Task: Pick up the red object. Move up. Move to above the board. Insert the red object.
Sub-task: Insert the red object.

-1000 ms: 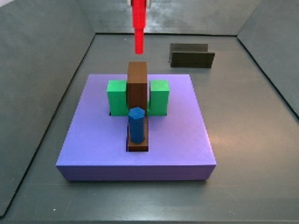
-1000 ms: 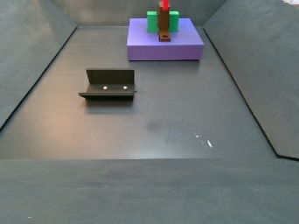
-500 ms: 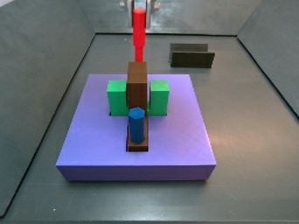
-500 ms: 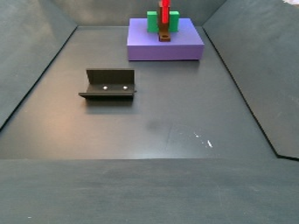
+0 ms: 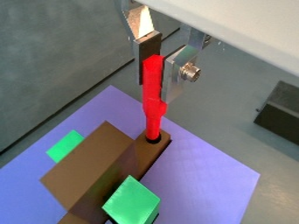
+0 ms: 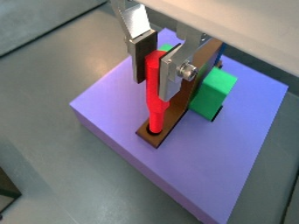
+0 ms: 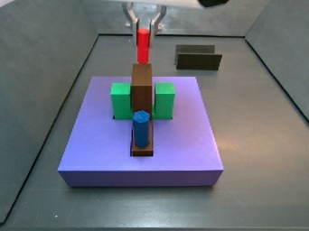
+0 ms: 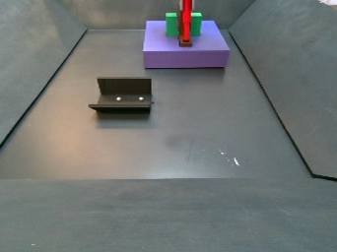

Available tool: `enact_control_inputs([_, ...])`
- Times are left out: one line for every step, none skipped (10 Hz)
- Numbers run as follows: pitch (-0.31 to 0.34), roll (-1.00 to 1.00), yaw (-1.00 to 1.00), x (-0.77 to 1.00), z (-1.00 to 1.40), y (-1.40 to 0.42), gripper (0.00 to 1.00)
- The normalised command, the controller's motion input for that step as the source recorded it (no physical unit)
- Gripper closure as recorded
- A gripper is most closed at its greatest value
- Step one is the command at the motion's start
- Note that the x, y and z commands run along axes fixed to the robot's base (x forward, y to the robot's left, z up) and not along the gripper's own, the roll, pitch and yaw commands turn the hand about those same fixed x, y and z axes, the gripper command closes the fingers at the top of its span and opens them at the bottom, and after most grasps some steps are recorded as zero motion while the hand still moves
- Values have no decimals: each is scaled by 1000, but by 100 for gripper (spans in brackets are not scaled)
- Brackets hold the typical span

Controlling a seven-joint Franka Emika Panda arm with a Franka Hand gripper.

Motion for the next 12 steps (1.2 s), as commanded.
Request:
enact_control_inputs([0, 0, -23, 0, -260, 106, 100])
enact_control_inputs([0, 0, 0, 20, -200, 77, 100])
enact_control_inputs([-16, 0, 0, 0, -329, 29, 100])
enact_control_inputs([-7, 0, 0, 0, -300, 0, 100])
enact_control_inputs([0, 0, 0, 0, -249, 0, 100])
enact_control_inputs([-17, 0, 0, 0, -289, 0, 100])
enact_control_inputs([-31, 0, 0, 6, -334, 0, 100])
enact_control_inputs([-44, 0, 0, 0, -369, 0, 100])
enact_control_inputs([-41, 10, 0, 29, -397, -9, 100])
enact_control_inputs([-44, 10, 0, 23, -389, -11, 100])
enact_control_inputs([-9, 0, 0, 103, -297, -49, 100])
enact_control_inputs([0, 7, 0, 286, -229, -71, 100])
